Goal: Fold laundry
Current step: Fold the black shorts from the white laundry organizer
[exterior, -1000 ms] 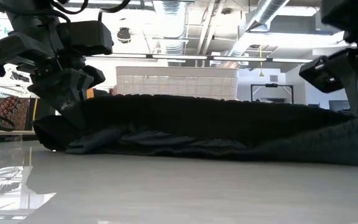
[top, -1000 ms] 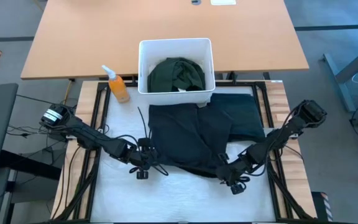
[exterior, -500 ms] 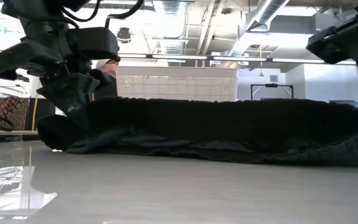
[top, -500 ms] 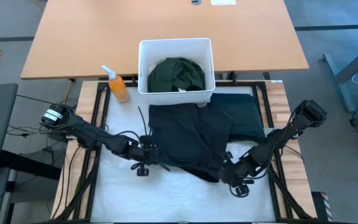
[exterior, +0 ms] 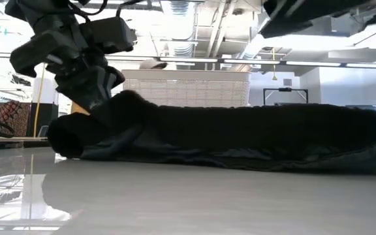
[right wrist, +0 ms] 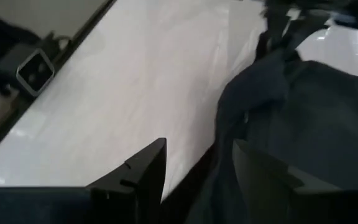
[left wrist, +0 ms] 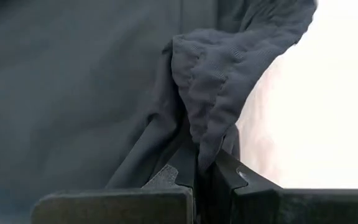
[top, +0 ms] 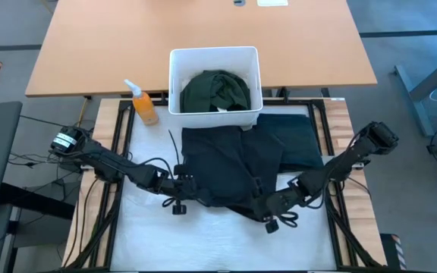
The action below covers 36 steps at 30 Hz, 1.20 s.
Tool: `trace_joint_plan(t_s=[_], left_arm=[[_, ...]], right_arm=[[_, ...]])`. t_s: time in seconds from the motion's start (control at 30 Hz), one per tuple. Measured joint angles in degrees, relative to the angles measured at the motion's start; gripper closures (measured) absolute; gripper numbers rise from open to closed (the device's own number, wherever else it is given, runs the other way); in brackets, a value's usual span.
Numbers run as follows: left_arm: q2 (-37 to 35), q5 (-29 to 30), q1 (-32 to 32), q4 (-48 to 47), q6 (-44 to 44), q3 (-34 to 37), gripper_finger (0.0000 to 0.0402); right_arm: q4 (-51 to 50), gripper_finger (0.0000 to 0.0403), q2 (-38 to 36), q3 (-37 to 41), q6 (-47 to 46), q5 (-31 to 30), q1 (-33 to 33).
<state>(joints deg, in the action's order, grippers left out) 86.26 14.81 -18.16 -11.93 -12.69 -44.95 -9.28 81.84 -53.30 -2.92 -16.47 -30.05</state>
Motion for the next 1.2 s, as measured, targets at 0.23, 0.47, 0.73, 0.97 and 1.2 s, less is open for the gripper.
trace_joint_plan(t_s=[0.23,0.47,0.73,0.97,1.2], left_arm=[[0.00,-0.58,-2.37,12.47,3.35,1.20,0.0401],[0.99,2.22,-5.03,22.32,-2.17,3.73,0.0401],[5.33,4.77,-7.00,25.84,-4.80,4.17,0.0401],[5.49,7.11,-7.35,26.39,-5.07,4.15,0.0401],[5.49,7.62,-8.68,26.62,-6.46,4.15,0.0401]], right_arm=[[10.01,0.0191,4.18,0.00,-4.78,-3.88,-0.39],[22.24,0.0191,13.88,-1.90,-6.07,-9.49,-0.43],[20.36,0.0191,23.63,-12.35,-6.62,-14.16,0.67],[14.71,0.0191,23.71,-15.85,-10.38,-15.57,0.94],[5.42,0.0191,21.10,-15.85,-12.26,-17.18,-1.03]])
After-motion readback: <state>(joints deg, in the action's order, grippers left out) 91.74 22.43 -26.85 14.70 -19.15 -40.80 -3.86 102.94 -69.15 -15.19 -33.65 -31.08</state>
